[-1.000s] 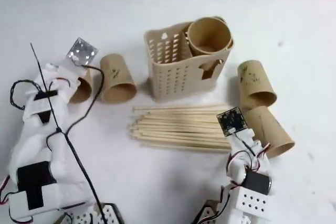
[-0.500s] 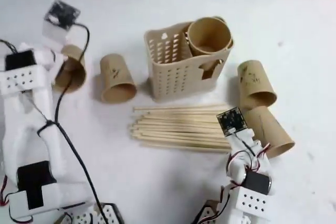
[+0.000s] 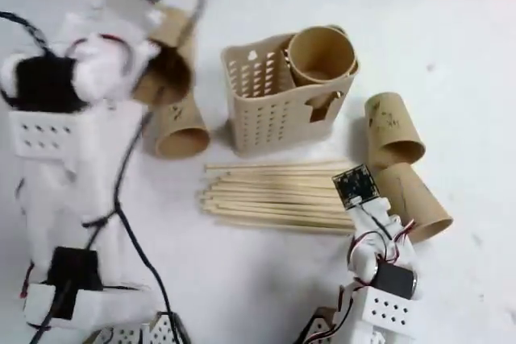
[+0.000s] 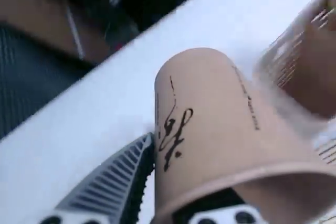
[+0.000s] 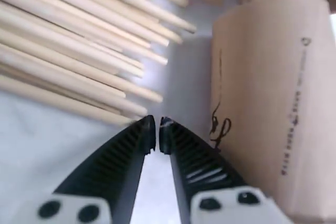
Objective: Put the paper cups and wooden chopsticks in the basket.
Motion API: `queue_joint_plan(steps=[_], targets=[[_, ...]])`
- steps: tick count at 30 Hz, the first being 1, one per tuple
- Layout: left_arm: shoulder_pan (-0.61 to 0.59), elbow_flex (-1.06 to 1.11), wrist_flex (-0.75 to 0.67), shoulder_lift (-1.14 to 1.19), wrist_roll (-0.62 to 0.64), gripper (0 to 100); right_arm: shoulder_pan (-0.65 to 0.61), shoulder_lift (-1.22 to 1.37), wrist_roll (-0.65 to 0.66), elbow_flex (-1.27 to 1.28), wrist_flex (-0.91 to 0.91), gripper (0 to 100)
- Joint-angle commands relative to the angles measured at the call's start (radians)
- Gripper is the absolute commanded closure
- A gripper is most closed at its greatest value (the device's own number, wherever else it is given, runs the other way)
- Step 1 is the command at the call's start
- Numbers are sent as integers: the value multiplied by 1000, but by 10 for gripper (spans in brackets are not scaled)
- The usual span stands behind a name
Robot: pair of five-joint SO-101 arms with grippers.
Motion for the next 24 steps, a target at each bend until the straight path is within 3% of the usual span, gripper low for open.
queue_joint_plan(steps=[1,6,12,19,24], targets=[[229,-120,-34,1,110,977,16,-5,6,3,-19,970],[381,-115,-153,22,178,976,16,-5,5,3,-19,971],[478,-126,-173,177,189,976,16,-5,6,3,-19,971],[489,-126,-245,282,190,975,16,-5,6,3,-19,971],[493,-124,-249,294,190,884,16,-5,6,3,-21,971]])
